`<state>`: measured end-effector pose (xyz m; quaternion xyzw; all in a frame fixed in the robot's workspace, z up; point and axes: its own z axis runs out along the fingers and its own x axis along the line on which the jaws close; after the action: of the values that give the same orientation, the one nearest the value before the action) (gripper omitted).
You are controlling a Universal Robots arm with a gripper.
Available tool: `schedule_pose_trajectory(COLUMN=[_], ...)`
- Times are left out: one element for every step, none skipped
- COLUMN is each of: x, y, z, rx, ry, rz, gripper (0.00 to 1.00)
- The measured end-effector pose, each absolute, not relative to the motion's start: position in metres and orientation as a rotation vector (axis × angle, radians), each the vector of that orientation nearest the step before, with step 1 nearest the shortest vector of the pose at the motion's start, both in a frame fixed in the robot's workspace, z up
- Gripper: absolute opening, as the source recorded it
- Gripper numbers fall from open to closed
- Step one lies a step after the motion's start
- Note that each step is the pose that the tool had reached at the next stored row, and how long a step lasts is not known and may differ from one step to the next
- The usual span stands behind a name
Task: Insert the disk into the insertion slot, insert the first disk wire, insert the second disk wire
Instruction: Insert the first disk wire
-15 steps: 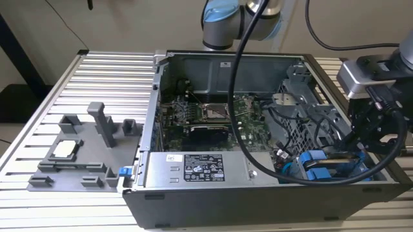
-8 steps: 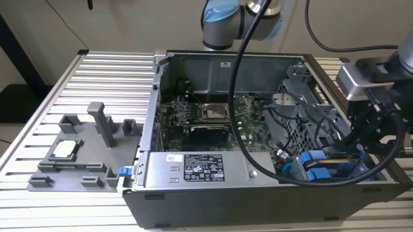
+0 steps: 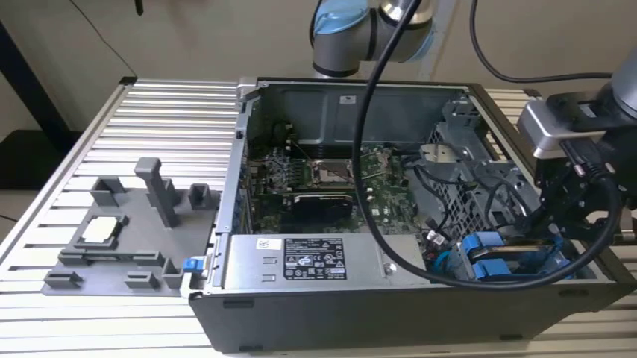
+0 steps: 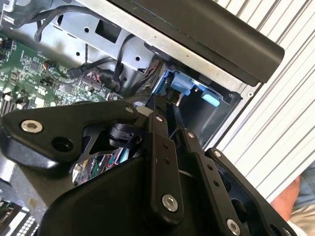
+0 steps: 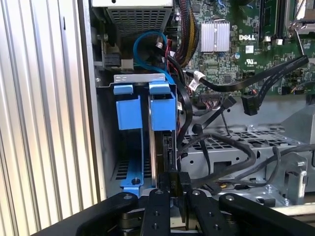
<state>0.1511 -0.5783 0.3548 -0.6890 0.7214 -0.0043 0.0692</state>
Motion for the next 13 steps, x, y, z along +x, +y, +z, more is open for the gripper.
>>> schedule_pose_trajectory(x=[0.1512,0.1512,0.1513,0.1512,0.1512,0.1512,0.1512,0.1512,0.1512,0.1512,0.1512,0.1512,0.1512], y=[-0.5783,-0.5783,-0.5782,-0.5782,-0.5782,-0.5782,-0.5782,-0.5783,-0.5782,-0.5782,-0.5782,-0.5782,-0.5782], z=[0.3547,0.3545,0.3543,0.3542,0.3540,0.3538,0.3536,0.3534,0.3531,0.3528,0.3525,0.3522,0.3519], rx=[-2.074,-2.074,-2.073,-2.073,-2.073,-2.073,-2.073,-2.073,-2.072,-2.073,-2.073,-2.073,-2.073], ry=[2.172,2.171,2.171,2.170,2.170,2.170,2.170,2.170,2.170,2.170,2.170,2.170,2.170], rz=[-0.013,-0.014,-0.014,-0.015,-0.015,-0.016,-0.016,-0.016,-0.016,-0.016,-0.016,-0.016,-0.016], gripper=[0.19,0.19,0.19,0.19,0.19,0.19,0.19,0.19,0.19,0.19,0.19,0.19,0.19])
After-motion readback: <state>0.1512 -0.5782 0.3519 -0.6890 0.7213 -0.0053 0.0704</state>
